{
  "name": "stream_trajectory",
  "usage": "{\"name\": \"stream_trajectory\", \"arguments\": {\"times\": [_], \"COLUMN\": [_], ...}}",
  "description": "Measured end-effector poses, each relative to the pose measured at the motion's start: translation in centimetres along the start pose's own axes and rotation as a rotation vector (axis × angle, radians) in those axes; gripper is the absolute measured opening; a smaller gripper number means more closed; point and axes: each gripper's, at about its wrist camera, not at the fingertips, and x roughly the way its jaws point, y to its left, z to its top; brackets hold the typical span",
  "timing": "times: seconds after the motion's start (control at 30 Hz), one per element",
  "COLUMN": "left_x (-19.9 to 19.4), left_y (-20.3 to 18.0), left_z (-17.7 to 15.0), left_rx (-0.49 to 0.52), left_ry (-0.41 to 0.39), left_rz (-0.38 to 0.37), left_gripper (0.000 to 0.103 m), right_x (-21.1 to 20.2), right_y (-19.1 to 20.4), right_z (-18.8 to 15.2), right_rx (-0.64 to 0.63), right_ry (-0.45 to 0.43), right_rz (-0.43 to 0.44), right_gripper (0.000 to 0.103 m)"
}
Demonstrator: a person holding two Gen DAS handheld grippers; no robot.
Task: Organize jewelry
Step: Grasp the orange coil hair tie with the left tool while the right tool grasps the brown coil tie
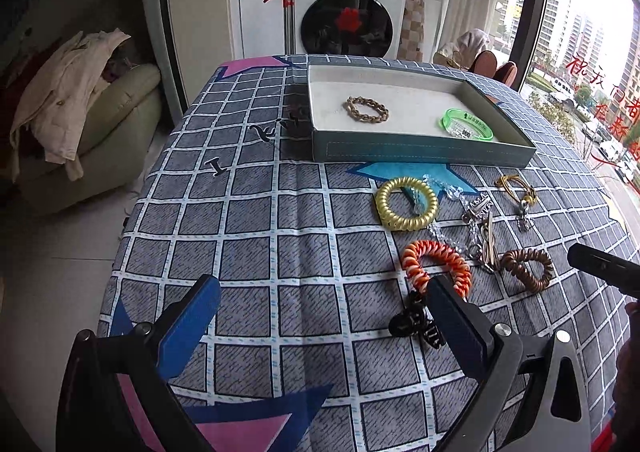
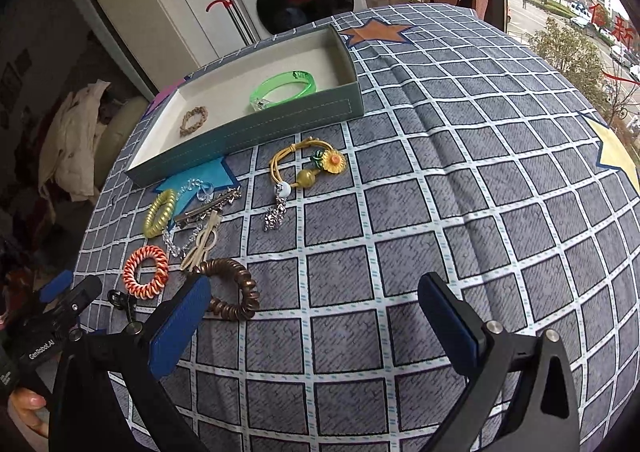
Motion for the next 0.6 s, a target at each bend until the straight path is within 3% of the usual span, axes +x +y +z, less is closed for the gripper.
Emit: {"name": "stream_trajectory", "arguments": {"times": [0.37,0.6], "left_x": [-0.2,1.1], "left_y": [-1.0,-0.9], "left_z": [-0.9,0.8], "left_rx": [0.027,-0.004], "left_ry": [0.017,0.064], "left_rz": [-0.009,-0.042], "left_gripper": [0.103,0.103], "right_x": [0.0,-0.3], "right_y": [-0.3,-0.5], "right_z": [-1.2,-0.8], "right_rx": [-0.003,-0.005], "right_ry": [0.009,0.003], "right_rz": [-0.05,-0.059], "right_gripper": [0.103,0.103]}}
